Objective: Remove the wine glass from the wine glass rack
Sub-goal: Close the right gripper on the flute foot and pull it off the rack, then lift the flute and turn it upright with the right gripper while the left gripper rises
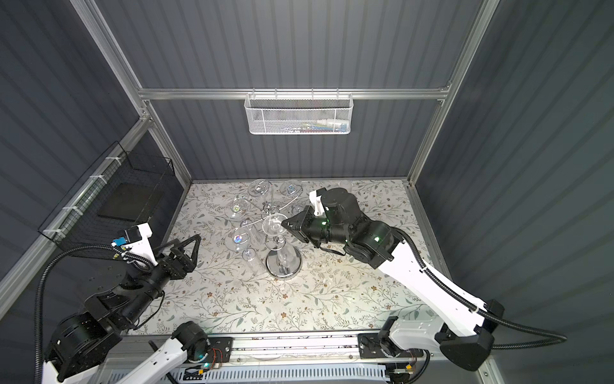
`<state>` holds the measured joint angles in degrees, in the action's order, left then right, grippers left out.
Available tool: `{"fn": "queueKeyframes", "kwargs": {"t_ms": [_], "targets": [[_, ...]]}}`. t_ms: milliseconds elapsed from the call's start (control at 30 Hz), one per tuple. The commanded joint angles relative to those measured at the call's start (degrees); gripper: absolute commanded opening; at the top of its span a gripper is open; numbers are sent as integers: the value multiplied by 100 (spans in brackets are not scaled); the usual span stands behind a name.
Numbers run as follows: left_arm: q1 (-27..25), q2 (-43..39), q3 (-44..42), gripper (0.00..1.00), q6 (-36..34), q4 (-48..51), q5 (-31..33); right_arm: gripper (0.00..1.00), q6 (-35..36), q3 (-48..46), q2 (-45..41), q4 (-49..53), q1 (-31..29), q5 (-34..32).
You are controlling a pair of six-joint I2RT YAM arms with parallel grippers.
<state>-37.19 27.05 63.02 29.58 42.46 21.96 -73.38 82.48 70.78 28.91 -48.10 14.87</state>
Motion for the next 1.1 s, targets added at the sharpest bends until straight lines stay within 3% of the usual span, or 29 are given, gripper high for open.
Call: {"fn": "queueKeyframes", "kwargs": {"t_ms": [0, 367, 667, 900, 1067], "targets": [[-25, -14, 70, 81, -82, 70, 65, 0, -49, 27, -178, 50, 93, 43], [-25, 201, 331, 81, -102, -46, -28, 0, -98, -602, -1042, 197, 204, -241], [-25, 863, 812, 80, -31, -575, -651, 0, 405, -799, -2100, 1011, 610, -893], [-25, 1680, 1363, 80, 355, -1183, -1463, 0, 2132, -198, -2373, 1086, 1435, -1006], [-25, 2178, 1689, 82, 878, -1939, -2193, 0, 3644, 215, -2178, 117, 1505, -880]]}}
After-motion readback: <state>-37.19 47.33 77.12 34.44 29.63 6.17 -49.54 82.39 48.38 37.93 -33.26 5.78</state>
